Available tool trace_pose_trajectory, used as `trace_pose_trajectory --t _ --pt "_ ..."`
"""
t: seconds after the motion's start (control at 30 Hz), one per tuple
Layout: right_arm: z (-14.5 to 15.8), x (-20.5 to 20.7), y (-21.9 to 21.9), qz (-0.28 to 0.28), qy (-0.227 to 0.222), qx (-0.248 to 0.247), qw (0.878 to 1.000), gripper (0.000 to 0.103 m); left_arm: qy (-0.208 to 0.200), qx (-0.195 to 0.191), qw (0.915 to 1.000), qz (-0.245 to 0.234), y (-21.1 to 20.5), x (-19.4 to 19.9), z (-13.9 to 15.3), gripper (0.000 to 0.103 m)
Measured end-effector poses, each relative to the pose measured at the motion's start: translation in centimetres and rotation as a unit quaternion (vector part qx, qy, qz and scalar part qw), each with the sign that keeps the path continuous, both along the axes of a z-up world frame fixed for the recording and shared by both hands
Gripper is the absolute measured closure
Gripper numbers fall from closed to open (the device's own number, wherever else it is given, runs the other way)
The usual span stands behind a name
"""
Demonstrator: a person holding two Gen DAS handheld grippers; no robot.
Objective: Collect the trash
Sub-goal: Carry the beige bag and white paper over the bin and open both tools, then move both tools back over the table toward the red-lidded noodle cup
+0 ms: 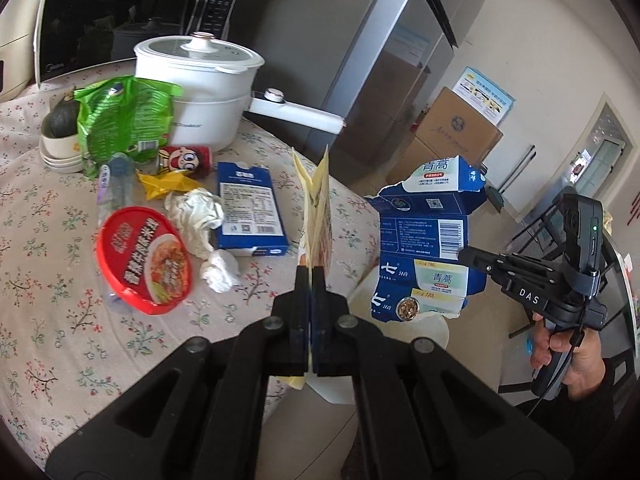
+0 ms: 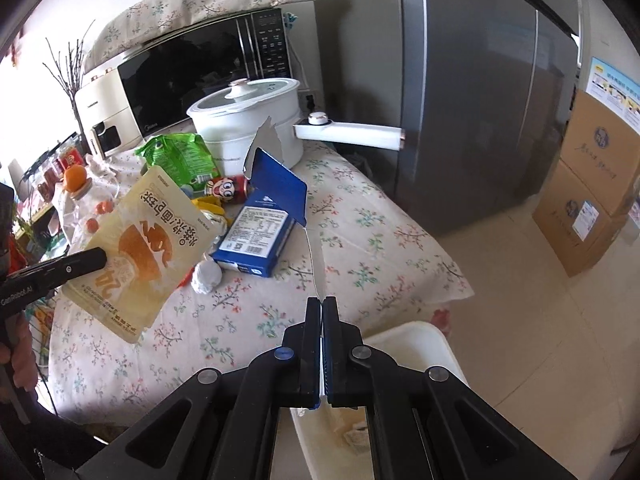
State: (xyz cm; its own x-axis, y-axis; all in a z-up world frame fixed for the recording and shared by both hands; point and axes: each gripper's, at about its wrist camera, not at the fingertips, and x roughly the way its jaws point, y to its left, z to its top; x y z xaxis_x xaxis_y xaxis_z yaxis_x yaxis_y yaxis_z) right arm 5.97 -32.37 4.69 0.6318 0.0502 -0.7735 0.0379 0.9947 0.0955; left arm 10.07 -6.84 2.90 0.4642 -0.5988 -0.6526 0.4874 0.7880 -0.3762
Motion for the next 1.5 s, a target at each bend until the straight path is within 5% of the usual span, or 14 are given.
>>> trace_pose_trajectory --t 0.47,0.57,0.83,1.23,1.3,1.37,1.5 --pt "-5.9 -4.2 -6.7 -0.066 0.112 0.018 0.991 0.100 0.020 0.034 0.9944 -0.098 -9.0 -3.6 -3.6 0.102" --pt "-6.5 -4.2 -7.5 -0.074 0.127 0.026 0.989 0.092 0.024 0.040 0.9928 -0.110 -10.3 -4.0 -4.2 0.102" --pt "-5.9 -5.4 -8.5 -0.092 0.115 0.003 0.989 0.062 0.024 0.060 0.9898 -0.127 -12.8 -4.8 -5.8 0.102" --pt "-6.2 -5.7 -9.7 -0.113 0.119 0.001 0.986 0.056 0.016 0.069 0.9868 -0.145 -15.5 -4.2 -8.4 0.102" --pt "-6.1 -5.6 -9.7 -0.114 0.118 -0.001 0.986 0.056 0.002 0.087 0.9865 -0.139 -15.7 -4.2 -8.3 0.091" --pt "-6.0 -5.5 -9.7 -0.116 0.116 -0.003 0.987 0.053 -0.007 0.097 0.9866 -0.131 -15.5 -4.3 -8.1 0.053" --pt "-5.6 -5.4 -9.5 -0.116 0.108 -0.006 0.987 0.049 -0.016 0.097 0.9880 -0.119 -14.6 -4.2 -7.5 0.044"
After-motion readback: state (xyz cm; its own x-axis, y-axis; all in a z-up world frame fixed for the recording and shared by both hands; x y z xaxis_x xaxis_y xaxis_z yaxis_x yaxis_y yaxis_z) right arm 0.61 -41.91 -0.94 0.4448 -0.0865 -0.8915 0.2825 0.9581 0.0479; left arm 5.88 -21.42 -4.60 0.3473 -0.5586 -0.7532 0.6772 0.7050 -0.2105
